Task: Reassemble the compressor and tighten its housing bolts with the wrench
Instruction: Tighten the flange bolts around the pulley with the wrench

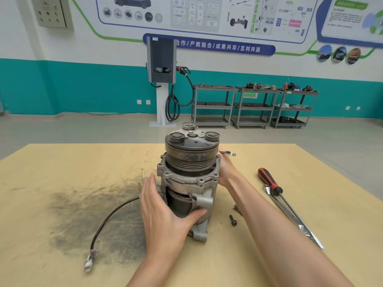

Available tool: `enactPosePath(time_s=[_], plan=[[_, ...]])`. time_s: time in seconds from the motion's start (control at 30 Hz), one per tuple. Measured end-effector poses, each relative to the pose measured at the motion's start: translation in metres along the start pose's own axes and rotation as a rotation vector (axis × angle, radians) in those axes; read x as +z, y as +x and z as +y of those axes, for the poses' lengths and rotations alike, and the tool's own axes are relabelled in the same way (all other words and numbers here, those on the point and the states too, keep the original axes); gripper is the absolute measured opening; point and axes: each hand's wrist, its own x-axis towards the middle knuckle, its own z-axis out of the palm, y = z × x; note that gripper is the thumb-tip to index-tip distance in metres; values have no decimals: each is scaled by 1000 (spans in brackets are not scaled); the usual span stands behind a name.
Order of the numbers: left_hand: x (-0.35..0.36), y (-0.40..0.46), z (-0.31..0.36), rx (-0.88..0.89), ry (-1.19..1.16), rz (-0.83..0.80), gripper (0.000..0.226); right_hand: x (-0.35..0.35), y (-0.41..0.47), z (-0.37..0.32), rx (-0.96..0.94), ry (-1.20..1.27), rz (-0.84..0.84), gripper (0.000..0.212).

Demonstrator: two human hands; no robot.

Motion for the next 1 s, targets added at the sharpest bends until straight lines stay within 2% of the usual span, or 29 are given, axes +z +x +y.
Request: enactPosePath(time_s=[0.03,0.13,0.23,0.3,0.37,0.47,0.63,0.87,1.0], plan=[[0,0,-1,-3,5,0,139,1,-2,-1,11,-8,4,48],[2,0,-1,4,4,7,139,0,-7,-6,9,-97,41,26],[4,0,-1,18,-5,17,136,-15,-20,-12,-59,-279,146,33],[5,0,-2,23,-6,23,134,-28,-40,-16,-163,-418,175,27],[5,0,-2,34,-4,32,132,-42,-62,-18,-221,-677,142,21],[6,0,-3,48,16,46,131,-55,-88,-15,-178,-999,18,17],[8,1,-7,82,40,52,129,-67,-116,1,-96,-1180,-161,33],[8,1,-5,64,15,26,131,-77,-125,7,-97,-1418,-174,30],[9,1,-8,88,37,34,128,-73,-127,10,-19,-1610,-154,30]])
